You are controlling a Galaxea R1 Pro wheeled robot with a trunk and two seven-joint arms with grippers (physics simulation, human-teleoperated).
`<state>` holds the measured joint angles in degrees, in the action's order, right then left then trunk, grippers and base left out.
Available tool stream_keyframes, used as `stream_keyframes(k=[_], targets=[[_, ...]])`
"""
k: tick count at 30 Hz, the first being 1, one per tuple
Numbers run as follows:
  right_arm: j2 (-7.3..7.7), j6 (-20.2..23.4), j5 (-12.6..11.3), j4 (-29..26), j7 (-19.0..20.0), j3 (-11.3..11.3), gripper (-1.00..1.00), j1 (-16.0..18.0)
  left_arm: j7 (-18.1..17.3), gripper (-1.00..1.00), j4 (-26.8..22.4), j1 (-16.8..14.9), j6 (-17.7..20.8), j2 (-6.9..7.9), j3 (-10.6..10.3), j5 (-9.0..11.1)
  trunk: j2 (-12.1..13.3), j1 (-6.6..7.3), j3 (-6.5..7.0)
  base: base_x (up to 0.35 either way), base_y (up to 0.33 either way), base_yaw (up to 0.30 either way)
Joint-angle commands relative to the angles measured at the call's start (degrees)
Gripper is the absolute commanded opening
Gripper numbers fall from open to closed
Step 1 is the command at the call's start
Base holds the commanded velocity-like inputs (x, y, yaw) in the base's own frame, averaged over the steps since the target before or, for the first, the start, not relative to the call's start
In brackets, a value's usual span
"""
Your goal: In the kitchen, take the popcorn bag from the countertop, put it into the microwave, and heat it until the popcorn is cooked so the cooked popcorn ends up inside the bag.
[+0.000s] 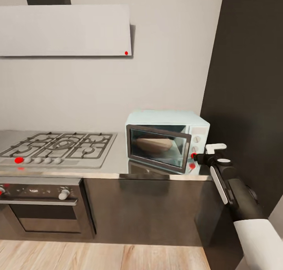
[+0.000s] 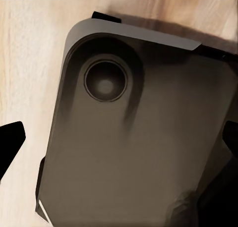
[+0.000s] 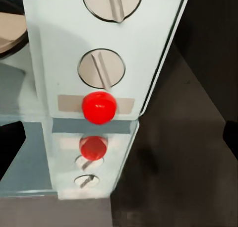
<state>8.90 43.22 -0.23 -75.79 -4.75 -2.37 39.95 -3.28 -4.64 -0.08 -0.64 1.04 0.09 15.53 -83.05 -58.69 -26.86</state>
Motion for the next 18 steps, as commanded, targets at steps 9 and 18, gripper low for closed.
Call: stream_keyframes(k=[9, 18], targets=[[-0.22, 0.29, -0.29, -0.05, -0.3, -0.33, 1.0, 0.04, -0.23, 1.0, -0.01, -0.01, -0.07, 0.01, 0.08, 0.38, -0.03, -0.03, -0.06, 0.183, 0.0, 0.0], [-0.3, -2.43, -0.32, 0.12, 8.1, -0.28, 1.0, 0.04, -0.23, 1.0, -0.02, -0.01, -0.07, 0.01, 0.09, 0.38, -0.03, -0.03, -0.06, 0.001, 0.0, 0.0]])
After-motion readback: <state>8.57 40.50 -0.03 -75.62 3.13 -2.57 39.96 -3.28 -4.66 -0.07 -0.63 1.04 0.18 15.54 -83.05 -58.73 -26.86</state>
